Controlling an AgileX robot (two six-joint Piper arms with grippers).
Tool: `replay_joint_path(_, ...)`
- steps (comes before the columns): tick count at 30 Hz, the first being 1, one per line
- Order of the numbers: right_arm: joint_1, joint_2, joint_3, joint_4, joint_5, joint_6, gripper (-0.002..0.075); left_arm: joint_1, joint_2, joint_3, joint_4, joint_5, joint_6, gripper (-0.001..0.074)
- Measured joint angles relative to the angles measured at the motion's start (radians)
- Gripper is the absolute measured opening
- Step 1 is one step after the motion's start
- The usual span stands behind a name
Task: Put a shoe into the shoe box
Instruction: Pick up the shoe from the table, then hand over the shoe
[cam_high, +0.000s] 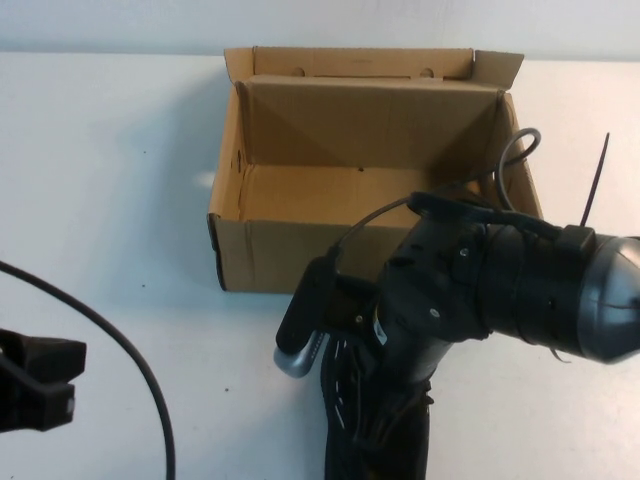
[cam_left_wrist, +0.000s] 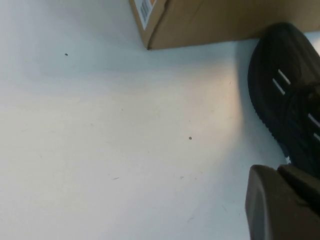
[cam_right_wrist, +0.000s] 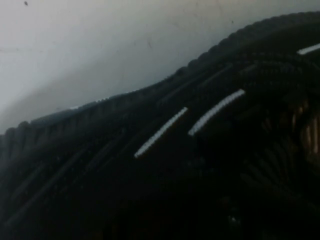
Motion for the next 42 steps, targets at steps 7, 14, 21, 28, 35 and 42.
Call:
replay_joint_path(7,0.000,0.000,-0.028,-0.002,0.046,0.000,0.0015,0.000,0.000,0.000,0.000,0.031,0.075,-0.0004)
replay_joint_path(14,0.000,0.000,-0.153,0.077,0.137,0.004,0.0009,0.000,0.000,0.000,0.001,0.038,0.096,-0.0004)
replay_joint_path(21,0.000,0.000,-0.311,0.137,0.256,0.029,0.0008,0.000,0.000,0.000,-0.013,0.074,0.142,0.0022)
replay_joint_path(28,0.000,0.000,-0.468,0.154,0.328,0.105,0.0008,0.000,-0.046,0.000,-0.194,0.073,0.431,0.0303)
replay_joint_path(35,0.000,0.000,-0.580,0.128,0.342,0.210,0.0007,0.000,-0.119,0.000,-0.283,0.037,0.563,0.0567)
replay_joint_path(42,-0.002,0.028,-0.637,0.104,0.348,0.275,0.0007,0.000,-0.153,0.000,-0.407,0.043,0.746,0.0595)
